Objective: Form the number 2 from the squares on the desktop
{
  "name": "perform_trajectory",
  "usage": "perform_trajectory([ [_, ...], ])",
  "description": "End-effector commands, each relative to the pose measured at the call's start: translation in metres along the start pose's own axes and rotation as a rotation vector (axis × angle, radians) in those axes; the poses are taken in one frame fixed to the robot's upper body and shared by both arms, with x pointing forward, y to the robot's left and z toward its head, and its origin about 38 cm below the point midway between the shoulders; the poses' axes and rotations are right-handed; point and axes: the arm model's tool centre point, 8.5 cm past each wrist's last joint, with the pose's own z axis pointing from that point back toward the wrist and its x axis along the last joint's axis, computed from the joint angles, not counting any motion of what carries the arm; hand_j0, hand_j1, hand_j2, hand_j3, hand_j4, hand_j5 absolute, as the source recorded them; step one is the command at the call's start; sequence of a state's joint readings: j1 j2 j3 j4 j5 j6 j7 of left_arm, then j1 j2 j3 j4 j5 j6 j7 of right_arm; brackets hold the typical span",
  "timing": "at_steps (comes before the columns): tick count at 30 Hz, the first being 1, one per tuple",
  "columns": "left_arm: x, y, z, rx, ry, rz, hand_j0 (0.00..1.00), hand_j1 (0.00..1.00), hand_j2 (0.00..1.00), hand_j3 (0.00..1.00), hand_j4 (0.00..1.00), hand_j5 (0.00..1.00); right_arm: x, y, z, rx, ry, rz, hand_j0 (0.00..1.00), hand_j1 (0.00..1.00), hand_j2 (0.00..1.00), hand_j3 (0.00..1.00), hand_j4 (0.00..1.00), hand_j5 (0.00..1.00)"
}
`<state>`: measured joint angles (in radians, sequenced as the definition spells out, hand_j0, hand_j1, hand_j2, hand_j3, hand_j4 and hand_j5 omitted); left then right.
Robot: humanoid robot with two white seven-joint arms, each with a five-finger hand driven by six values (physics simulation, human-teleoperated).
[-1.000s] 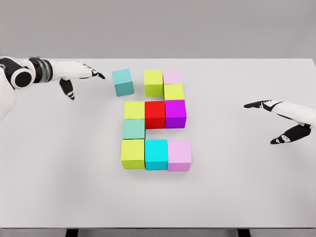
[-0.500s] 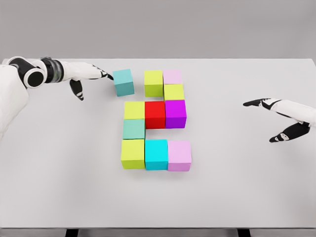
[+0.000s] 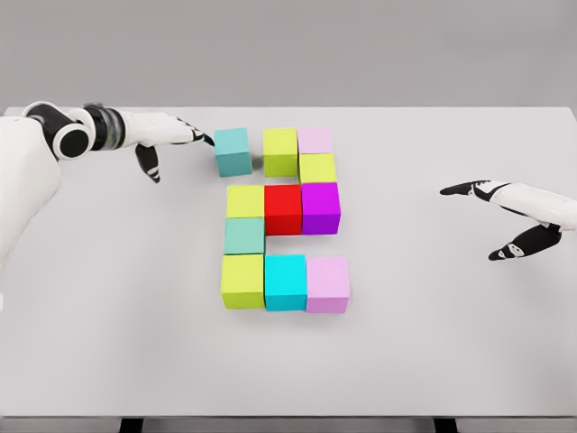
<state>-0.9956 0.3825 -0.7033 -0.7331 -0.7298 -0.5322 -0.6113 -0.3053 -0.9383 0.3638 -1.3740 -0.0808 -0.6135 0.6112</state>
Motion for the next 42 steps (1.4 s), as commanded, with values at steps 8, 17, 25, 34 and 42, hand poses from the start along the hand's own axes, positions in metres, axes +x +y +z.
perform_trajectory([
  [8, 0.002, 0.001, -0.001, 0.005, -0.005, 0.003, 1.0, 1.0, 1.0, 1.0, 1.0, 1.0, 0.0, -0.001, 0.001, -0.006, 0.001, -0.006, 1.0, 1.0, 1.0, 1.0, 1.0, 1.0],
  [17, 0.005, 0.002, -0.003, 0.006, -0.009, 0.002, 1.0, 1.0, 1.0, 1.0, 1.0, 1.0, -0.001, -0.002, 0.002, -0.007, 0.005, -0.006, 1.0, 1.0, 1.0, 1.0, 1.0, 1.0],
  [25, 0.0, -0.001, 0.001, 0.007, -0.016, 0.007, 1.0, 1.0, 1.0, 1.0, 1.0, 1.0, -0.001, -0.002, 0.002, -0.007, 0.005, -0.006, 1.0, 1.0, 1.0, 1.0, 1.0, 1.0],
  [34, -0.004, -0.002, 0.012, 0.022, -0.057, -0.017, 1.0, 1.0, 1.0, 1.0, 1.0, 1.0, -0.001, -0.002, 0.002, -0.007, 0.005, -0.006, 1.0, 1.0, 1.0, 1.0, 1.0, 1.0],
  [42, -0.008, -0.007, 0.015, 0.013, -0.049, -0.013, 1.0, 1.0, 1.0, 1.0, 1.0, 1.0, -0.002, -0.002, 0.002, -0.008, 0.006, -0.006, 1.0, 1.0, 1.0, 1.0, 1.0, 1.0],
])
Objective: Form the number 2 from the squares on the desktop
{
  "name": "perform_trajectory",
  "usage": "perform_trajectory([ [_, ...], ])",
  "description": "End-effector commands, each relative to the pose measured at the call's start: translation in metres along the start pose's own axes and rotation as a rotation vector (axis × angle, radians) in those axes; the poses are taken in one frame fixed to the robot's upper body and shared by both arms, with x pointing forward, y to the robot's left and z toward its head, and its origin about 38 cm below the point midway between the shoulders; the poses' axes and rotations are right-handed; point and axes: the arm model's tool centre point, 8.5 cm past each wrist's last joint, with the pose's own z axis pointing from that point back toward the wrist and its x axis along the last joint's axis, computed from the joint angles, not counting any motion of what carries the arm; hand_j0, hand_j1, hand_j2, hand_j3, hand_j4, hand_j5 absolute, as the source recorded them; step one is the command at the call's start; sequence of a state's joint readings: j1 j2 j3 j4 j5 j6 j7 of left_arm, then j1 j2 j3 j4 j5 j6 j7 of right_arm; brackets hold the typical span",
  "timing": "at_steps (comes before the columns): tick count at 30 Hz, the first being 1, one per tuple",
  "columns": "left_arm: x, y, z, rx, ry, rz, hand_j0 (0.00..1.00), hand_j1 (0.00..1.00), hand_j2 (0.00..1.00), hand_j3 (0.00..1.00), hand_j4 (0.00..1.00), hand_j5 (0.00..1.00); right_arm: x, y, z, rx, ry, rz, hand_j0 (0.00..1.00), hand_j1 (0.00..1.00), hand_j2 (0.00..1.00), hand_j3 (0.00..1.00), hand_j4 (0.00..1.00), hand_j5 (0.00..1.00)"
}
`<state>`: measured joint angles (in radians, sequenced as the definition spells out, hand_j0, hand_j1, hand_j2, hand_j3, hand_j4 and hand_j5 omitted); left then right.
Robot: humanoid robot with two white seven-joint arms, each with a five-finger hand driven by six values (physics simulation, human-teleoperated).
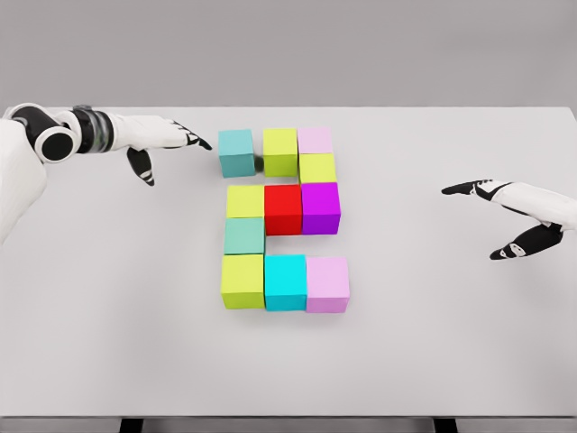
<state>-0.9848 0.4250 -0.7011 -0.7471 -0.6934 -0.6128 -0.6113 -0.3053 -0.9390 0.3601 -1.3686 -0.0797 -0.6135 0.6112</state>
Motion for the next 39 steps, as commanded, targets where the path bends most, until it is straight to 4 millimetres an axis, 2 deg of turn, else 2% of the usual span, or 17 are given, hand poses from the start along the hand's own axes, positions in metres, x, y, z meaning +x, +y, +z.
perform_trajectory([
  [1, -0.003, 0.0, 0.003, 0.003, 0.006, 0.005, 1.0, 1.0, 1.0, 1.0, 1.0, 1.0, -0.001, -0.002, 0.002, -0.006, 0.003, -0.005, 1.0, 1.0, 1.0, 1.0, 1.0, 1.0],
  [9, -0.002, -0.004, 0.001, -0.002, 0.003, 0.007, 1.0, 1.0, 1.0, 1.0, 1.0, 1.0, 0.001, 0.0, -0.001, -0.005, -0.007, -0.005, 1.0, 1.0, 1.0, 1.0, 1.0, 1.0],
  [15, -0.001, -0.005, 0.0, -0.008, 0.003, 0.004, 1.0, 1.0, 1.0, 1.0, 1.0, 1.0, -0.006, 0.001, 0.002, -0.006, 0.019, -0.014, 1.0, 1.0, 1.0, 1.0, 1.0, 1.0],
  [18, 0.001, -0.006, -0.002, -0.012, 0.0, 0.004, 1.0, 1.0, 1.0, 1.0, 1.0, 1.0, -0.004, 0.008, -0.011, -0.02, -0.007, -0.034, 1.0, 1.0, 1.0, 1.0, 1.0, 1.0],
  [23, 0.003, -0.004, -0.004, -0.009, -0.003, 0.001, 1.0, 1.0, 1.0, 1.0, 1.0, 1.0, -0.018, 0.007, 0.0, -0.028, 0.042, -0.051, 1.0, 1.0, 1.0, 1.0, 1.0, 1.0],
  [28, 0.004, -0.004, -0.005, -0.01, -0.007, 0.0, 1.0, 1.0, 1.0, 1.0, 1.0, 1.0, -0.019, 0.002, 0.005, -0.044, 0.049, -0.047, 1.0, 1.0, 1.0, 1.0, 1.0, 1.0],
  [31, 0.005, -0.004, -0.006, -0.013, -0.009, -0.003, 1.0, 1.0, 1.0, 1.0, 1.0, 1.0, -0.015, 0.006, -0.003, -0.041, 0.026, -0.049, 1.0, 1.0, 1.0, 1.0, 1.0, 1.0],
  [34, 0.005, -0.003, -0.006, -0.012, -0.008, -0.004, 1.0, 1.0, 1.0, 1.0, 1.0, 1.0, -0.018, 0.011, -0.007, -0.04, 0.033, -0.054, 1.0, 1.0, 1.0, 1.0, 1.0, 1.0],
  [36, 0.007, -0.003, -0.008, -0.013, -0.012, -0.006, 1.0, 1.0, 1.0, 1.0, 1.0, 1.0, -0.012, 0.021, -0.023, -0.022, 0.012, -0.044, 1.0, 1.0, 1.0, 1.0, 1.0, 1.0],
  [39, 0.009, -0.001, -0.009, -0.01, -0.016, -0.007, 1.0, 1.0, 1.0, 1.0, 1.0, 1.0, -0.009, 0.017, -0.022, -0.02, 0.012, -0.019, 1.0, 1.0, 1.0, 1.0, 1.0, 1.0],
])
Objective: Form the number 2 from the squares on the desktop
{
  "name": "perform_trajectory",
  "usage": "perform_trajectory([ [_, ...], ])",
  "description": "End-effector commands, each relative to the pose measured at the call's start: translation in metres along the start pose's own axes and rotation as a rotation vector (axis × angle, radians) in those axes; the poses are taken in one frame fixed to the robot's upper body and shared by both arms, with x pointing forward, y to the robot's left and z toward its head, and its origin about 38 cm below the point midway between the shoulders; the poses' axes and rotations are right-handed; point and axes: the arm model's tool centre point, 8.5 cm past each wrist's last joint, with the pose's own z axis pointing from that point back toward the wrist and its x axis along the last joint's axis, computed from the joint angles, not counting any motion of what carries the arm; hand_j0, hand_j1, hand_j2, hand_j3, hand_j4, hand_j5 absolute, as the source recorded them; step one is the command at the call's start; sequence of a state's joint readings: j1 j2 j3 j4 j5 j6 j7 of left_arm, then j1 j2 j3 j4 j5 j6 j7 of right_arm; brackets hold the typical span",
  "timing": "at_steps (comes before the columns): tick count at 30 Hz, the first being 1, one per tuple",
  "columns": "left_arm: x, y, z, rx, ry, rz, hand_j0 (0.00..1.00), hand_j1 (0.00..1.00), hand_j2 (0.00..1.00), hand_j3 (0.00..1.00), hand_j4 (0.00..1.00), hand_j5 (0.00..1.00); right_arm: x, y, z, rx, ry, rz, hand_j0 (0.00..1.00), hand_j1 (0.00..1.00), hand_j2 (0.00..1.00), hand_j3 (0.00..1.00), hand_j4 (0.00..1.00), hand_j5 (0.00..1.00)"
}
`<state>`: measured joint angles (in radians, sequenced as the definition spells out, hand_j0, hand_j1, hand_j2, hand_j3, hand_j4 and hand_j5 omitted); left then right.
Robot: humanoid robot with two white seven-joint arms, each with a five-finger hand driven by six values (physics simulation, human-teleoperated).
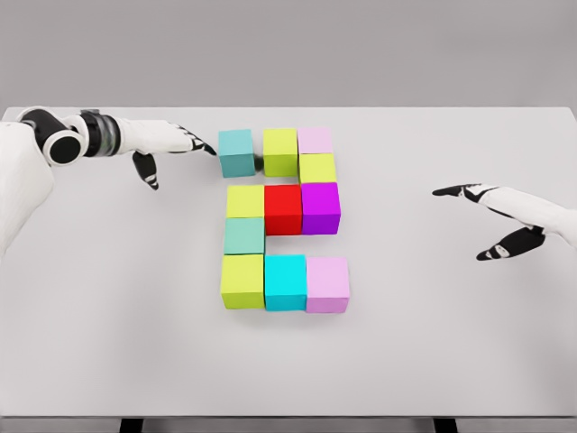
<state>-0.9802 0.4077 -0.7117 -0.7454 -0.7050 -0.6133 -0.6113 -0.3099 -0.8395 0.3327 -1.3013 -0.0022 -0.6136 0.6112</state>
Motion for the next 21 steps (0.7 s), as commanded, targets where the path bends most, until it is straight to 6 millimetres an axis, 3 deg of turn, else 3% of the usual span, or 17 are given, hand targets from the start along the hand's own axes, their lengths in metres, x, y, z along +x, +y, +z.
perform_trajectory([
  [1, 0.0009, 0.001, -0.0008, 0.005, -0.002, 0.004, 1.0, 1.0, 1.0, 1.0, 1.0, 1.0, 0.0044, -0.0013, -0.0028, 0.0, -0.01, 0.011, 1.0, 1.0, 1.0, 1.0, 1.0, 1.0],
  [21, 0.0072, 0.0068, -0.0057, 0.014, -0.016, -0.001, 1.0, 1.0, 1.0, 1.0, 1.0, 1.0, 0.0111, -0.0056, -0.0035, -0.002, -0.027, 0.03, 1.0, 1.0, 1.0, 1.0, 1.0, 1.0],
])
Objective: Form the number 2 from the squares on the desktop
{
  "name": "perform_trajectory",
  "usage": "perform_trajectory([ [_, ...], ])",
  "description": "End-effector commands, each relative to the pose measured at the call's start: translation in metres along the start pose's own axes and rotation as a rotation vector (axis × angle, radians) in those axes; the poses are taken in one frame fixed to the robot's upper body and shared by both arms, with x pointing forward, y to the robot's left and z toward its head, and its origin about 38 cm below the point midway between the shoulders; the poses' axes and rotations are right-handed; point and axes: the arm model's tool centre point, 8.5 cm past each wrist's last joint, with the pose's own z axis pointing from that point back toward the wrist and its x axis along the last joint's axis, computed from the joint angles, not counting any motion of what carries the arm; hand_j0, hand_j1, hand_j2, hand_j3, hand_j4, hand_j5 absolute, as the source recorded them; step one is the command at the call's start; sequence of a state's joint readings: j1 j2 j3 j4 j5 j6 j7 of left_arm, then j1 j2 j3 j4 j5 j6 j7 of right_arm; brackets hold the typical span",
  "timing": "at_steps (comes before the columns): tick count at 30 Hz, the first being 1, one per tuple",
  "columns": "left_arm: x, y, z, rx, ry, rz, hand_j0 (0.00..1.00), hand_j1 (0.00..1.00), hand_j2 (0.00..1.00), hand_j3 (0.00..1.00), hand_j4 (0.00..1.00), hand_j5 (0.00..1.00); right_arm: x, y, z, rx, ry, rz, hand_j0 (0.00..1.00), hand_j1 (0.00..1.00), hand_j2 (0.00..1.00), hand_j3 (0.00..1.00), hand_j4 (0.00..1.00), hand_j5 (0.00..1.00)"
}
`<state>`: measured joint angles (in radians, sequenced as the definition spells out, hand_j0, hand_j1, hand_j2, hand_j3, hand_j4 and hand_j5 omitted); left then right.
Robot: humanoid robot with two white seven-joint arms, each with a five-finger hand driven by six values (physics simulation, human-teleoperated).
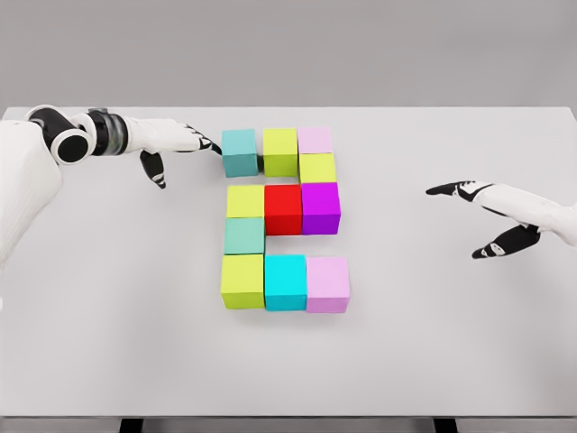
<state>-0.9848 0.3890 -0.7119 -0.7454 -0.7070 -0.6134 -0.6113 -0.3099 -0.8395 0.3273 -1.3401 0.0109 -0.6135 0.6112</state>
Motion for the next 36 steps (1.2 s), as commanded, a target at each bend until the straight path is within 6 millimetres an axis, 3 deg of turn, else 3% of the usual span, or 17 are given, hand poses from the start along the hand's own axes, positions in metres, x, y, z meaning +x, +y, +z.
perform_trajectory([
  [1, -0.0005, 0.0005, 0.0005, 0.004, 0.001, 0.005, 1.0, 1.0, 1.0, 1.0, 1.0, 1.0, 0.0008, -0.0015, 0.0005, -0.005, -0.002, -0.003, 1.0, 1.0, 1.0, 1.0, 1.0, 1.0],
  [36, 0.0005, 0.0071, -0.0012, 0.008, 0.003, 0.0, 1.0, 1.0, 1.0, 1.0, 1.0, 1.0, 0.0016, -0.0016, 0.0001, -0.004, -0.004, 0.0, 1.0, 1.0, 1.0, 1.0, 1.0, 1.0],
])
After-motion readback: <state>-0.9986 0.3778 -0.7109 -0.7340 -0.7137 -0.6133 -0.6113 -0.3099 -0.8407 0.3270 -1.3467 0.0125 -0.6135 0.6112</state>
